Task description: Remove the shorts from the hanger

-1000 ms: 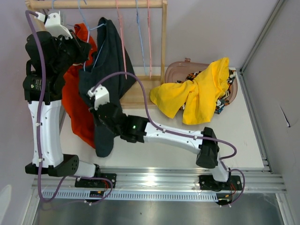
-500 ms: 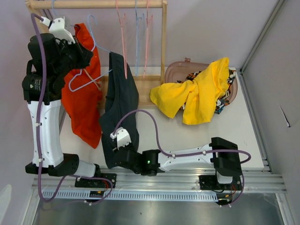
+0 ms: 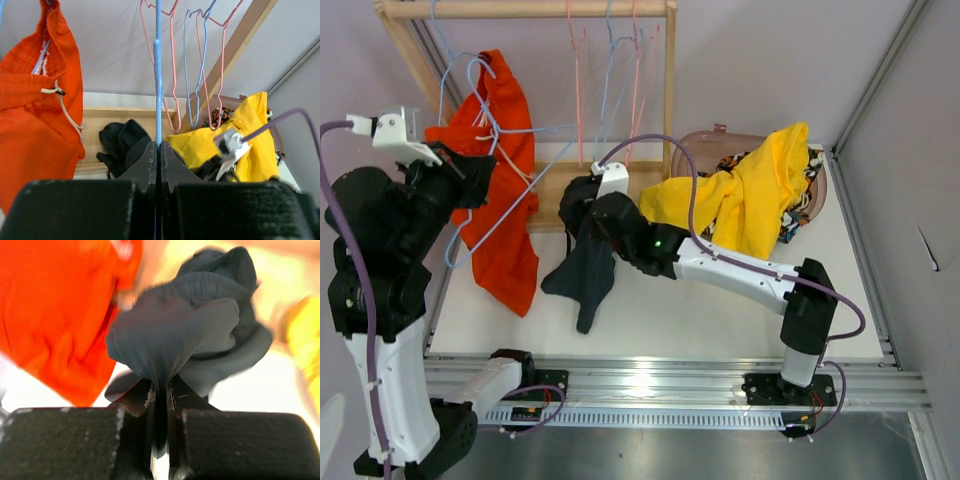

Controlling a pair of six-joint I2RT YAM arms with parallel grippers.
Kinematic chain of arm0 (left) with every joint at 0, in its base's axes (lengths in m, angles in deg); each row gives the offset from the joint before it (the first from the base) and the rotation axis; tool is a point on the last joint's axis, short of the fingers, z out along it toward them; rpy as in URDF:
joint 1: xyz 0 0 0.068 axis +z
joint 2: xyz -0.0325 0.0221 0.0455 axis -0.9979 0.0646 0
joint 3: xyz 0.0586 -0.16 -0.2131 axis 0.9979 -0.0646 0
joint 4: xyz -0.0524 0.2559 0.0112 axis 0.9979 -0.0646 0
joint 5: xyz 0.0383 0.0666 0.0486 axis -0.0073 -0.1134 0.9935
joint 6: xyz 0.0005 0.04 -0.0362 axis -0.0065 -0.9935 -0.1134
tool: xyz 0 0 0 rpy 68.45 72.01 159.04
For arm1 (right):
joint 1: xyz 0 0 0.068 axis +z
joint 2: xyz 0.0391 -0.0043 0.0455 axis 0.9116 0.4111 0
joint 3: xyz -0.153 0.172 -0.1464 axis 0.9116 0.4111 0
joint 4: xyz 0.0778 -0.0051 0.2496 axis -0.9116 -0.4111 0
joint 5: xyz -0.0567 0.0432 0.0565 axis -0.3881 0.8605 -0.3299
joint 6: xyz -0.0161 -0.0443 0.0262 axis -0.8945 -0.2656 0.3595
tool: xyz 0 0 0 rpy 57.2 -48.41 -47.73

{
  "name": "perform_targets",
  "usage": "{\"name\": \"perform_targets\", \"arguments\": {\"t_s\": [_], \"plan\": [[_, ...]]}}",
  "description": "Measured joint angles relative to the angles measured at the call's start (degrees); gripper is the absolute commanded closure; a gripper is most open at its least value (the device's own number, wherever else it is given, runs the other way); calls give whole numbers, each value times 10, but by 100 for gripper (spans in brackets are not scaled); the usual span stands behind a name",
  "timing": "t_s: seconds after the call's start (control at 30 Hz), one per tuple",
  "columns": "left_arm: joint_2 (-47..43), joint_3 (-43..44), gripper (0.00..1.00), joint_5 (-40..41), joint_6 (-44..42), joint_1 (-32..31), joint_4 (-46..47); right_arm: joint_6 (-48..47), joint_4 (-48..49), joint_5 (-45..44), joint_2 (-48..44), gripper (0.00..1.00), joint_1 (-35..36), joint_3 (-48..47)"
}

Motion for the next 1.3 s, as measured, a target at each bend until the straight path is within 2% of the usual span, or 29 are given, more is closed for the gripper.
{"name": "perform_targets", "arguments": {"t_s": [0.1, 0.17, 0.3, 0.4, 0.53, 0.6, 0.77, 0.9, 1.0, 1.1, 1.13, 1.17, 1.2, 1.23, 1.3], "plan": [[-26, -10, 100, 17, -3, 0, -2, -9, -6, 2, -17, 100, -3, -3], [-22, -9, 100, 38, -8, 0, 3, -10, -6, -3, -51, 100, 21, 36], [16, 0, 100, 81, -18, 0, 12, -10, -32, -26, -118, 100, 74, 110], [52, 12, 100, 100, -19, 0, 27, -15, -66, -47, -153, 100, 68, 117], [91, 12, 100, 104, -20, 0, 36, -35, -100, -71, -205, 100, -29, 110], [95, 8, 100, 105, -22, 0, 39, -47, -109, -71, -227, 100, -104, 88], [87, 7, 100, 111, -33, 0, 52, -71, -114, -45, -239, 100, -306, -14], [84, 7, 100, 120, -38, 0, 63, -80, -114, -1, -212, 100, -421, -113], [92, 8, 100, 125, -39, 0, 70, -82, -104, 25, -174, 100, -471, -169], [111, 9, 100, 130, -39, 0, 83, -78, -96, 47, -163, 100, -483, -147], [120, 9, 100, 132, -40, 0, 89, -76, -75, 60, -168, 97, -483, -106], [132, 13, 100, 132, -41, 0, 90, -71, -70, 73, -176, 43, -483, -66], [142, 19, 100, 132, -42, 0, 92, -63, -65, 87, -182, 14, -483, -26], [157, 29, 100, 132, -43, 0, 96, -58, -48, 101, -191, 1, -481, 26], [191, 56, 100, 127, -43, 0, 97, -43, -42, 121, -205, 1, -475, 123]]}}
